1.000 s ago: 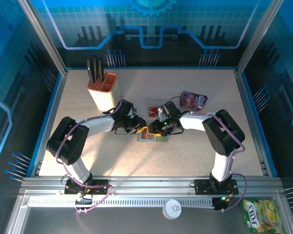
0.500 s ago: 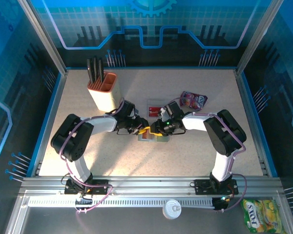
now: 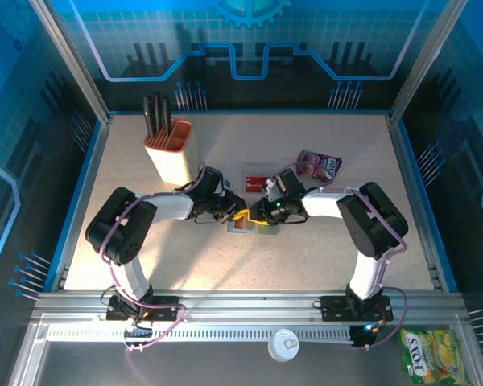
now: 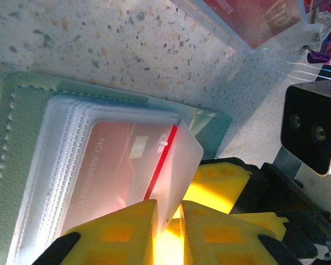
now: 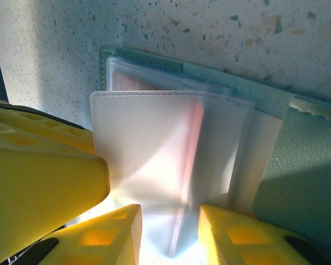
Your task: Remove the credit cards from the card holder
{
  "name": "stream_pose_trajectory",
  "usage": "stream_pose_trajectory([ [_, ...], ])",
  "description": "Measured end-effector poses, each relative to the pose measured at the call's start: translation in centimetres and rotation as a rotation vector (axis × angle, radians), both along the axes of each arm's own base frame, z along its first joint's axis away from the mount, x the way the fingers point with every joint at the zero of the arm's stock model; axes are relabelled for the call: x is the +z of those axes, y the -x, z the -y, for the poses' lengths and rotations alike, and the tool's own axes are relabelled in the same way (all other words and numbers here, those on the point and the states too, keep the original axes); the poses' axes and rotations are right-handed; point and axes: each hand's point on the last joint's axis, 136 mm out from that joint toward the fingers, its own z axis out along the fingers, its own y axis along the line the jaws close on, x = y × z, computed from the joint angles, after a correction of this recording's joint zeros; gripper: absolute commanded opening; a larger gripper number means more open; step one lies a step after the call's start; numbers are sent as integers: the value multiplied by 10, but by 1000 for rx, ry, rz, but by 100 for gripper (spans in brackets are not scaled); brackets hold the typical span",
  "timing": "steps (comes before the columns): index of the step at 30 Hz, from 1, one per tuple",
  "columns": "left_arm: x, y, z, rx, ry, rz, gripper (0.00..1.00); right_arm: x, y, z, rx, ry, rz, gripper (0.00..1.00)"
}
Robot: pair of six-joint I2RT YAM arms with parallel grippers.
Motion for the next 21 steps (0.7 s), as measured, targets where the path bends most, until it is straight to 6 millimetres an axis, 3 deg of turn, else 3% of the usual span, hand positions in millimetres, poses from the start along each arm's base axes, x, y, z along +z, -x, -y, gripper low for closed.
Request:
stream_pose_trajectory([
  [7,0,1,1,-5,4,-4,20,15,3,4,-4,-24,31,35],
  [16,3,3,5,-19,-1,-12,19,53,-15,17,-50,-69,128,35],
  [21,10,4,15,-39,6,2,19,53,-16,30,-73,-62,135,35],
])
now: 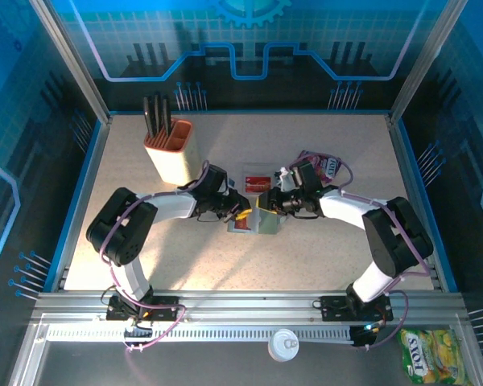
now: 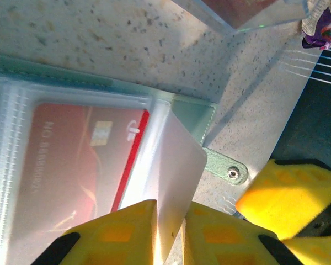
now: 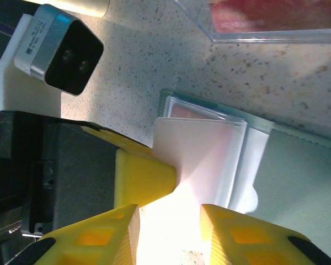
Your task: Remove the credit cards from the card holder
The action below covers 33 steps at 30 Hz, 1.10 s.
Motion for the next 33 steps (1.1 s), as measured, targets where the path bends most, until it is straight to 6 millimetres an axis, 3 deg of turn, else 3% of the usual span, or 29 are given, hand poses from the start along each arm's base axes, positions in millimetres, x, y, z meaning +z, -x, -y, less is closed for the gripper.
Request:
stream_pose_trajectory([
  [7,11,-2,21,-40,17,26,20,-5,4,12,-19,10,-14,36],
  [17,5,-5,49,-93,28,15,29,-4,7,35,-70,33,-12,38],
  [26,2,-8,55,-110,35,-10,31,-4,5,43,-100,62,-1,38],
  [33,1,-13,47,-103,27,-5,27,-4,6,38,-91,58,-8,38],
])
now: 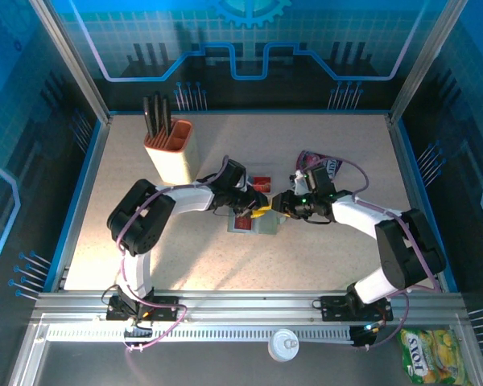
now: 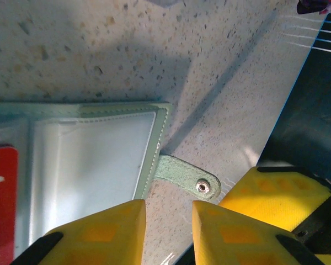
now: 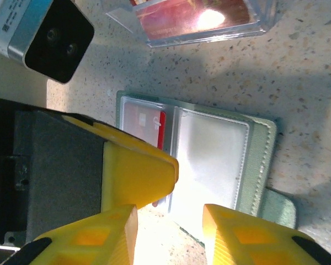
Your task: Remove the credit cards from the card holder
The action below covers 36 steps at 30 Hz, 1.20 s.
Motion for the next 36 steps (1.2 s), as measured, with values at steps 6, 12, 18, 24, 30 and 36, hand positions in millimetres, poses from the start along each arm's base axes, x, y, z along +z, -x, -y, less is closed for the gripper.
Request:
stream_pose_trajectory([
  [6,5,-5,-37,53,-14,17,26,1,3,-23,51,-11,-15,38],
  [12,3,-2,-73,97,-52,29,22,-3,6,-45,96,-7,-33,37],
  [18,-15,16,-91,90,-104,6,20,-11,9,-62,123,6,-59,37],
  [24,-31,30,-97,89,-120,-29,20,-16,10,-74,144,11,-74,37],
  [30,-32,31,-97,89,-104,-11,20,-22,8,-77,145,23,-87,37],
  [36,-29,31,-97,94,-99,-9,20,-26,8,-77,145,33,-105,37],
])
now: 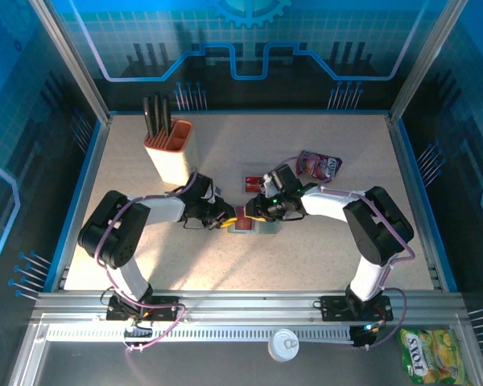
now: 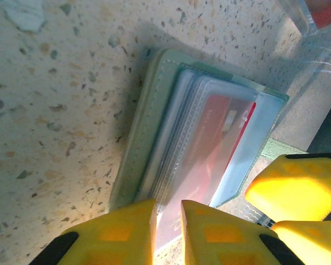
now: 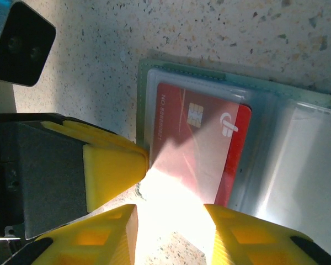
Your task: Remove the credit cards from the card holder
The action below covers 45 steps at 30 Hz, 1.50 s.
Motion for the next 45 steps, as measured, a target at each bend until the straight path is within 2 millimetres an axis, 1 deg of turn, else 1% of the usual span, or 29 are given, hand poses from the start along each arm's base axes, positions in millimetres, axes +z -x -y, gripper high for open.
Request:
stream_pose_trajectory([
  [7,1,2,-1,12,5,-9,20,-2,-1,0,0,2,-4,37],
  [15,8,1,-1,12,10,5,20,-2,0,0,2,6,-6,37],
  [20,12,-1,0,2,-4,4,14,-3,0,1,-2,14,-6,37],
  [27,27,-15,3,-34,-22,64,7,-2,-1,1,-3,17,-5,37],
  [29,25,-16,4,-40,-27,65,6,-3,-1,2,-3,19,-7,37],
  [35,10,-14,5,-56,-34,38,3,-2,-2,1,-2,21,-3,37],
  [41,8,-13,4,-58,-37,34,3,0,-3,0,2,22,3,37],
  [45,4,-8,2,-58,-43,20,2,2,-7,-2,6,19,10,37],
])
